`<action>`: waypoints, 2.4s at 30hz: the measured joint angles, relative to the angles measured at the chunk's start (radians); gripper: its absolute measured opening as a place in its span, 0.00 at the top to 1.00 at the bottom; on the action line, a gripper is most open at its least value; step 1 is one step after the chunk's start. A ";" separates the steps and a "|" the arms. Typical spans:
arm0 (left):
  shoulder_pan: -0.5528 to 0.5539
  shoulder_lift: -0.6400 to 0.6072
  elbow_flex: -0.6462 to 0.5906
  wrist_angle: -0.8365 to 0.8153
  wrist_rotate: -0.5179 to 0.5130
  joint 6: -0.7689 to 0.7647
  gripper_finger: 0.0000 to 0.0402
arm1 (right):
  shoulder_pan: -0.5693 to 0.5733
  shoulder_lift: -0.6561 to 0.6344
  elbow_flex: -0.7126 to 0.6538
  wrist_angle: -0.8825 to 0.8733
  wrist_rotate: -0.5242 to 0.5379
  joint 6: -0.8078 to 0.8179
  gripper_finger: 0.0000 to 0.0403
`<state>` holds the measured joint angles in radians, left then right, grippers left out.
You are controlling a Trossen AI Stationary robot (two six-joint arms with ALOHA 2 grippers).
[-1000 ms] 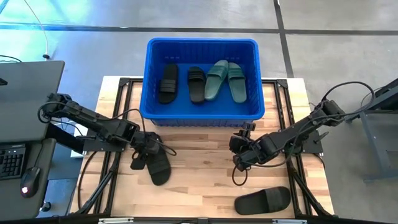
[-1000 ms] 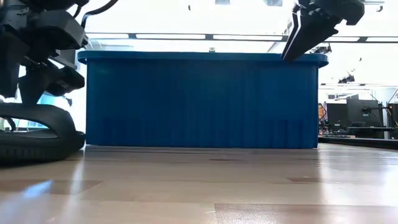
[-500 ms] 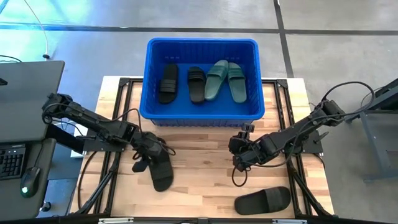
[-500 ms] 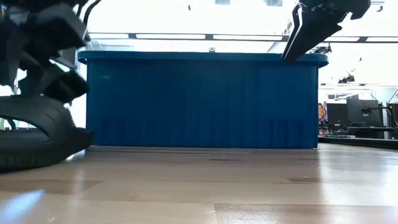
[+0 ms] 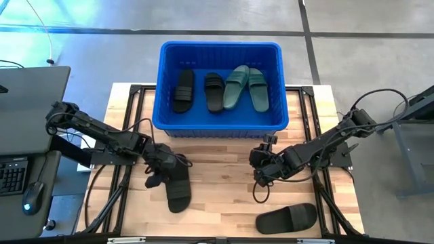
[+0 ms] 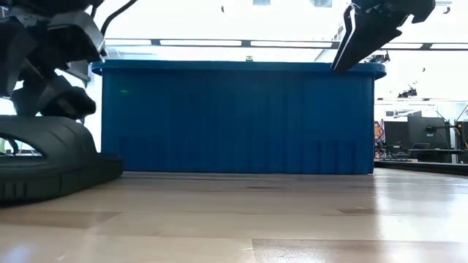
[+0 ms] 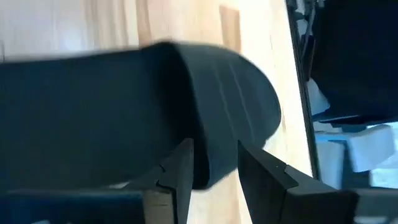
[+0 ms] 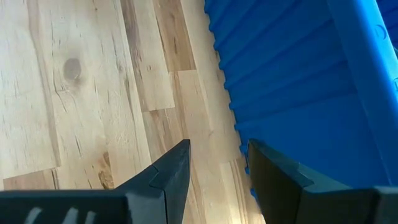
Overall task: Pick and place slides into bin
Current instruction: Put the top black slide into the blue container
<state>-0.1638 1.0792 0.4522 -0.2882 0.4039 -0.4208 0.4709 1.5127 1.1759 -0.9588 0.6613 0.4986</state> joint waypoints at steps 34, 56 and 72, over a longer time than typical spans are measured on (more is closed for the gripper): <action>-0.038 0.233 0.090 0.314 -0.054 0.004 0.98 | 0.000 0.000 0.000 -0.001 0.023 -0.006 0.63; 0.058 0.231 1.093 -0.486 -0.685 0.631 0.99 | 0.000 0.000 0.000 -0.001 0.013 -0.007 0.63; 0.620 0.564 1.053 -0.108 -0.322 0.621 0.99 | -0.042 0.000 0.000 0.008 0.015 -0.054 0.63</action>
<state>0.4565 1.6428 1.5055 -0.3958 0.0816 0.2005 0.4287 1.5124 1.1763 -0.9504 0.6765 0.4450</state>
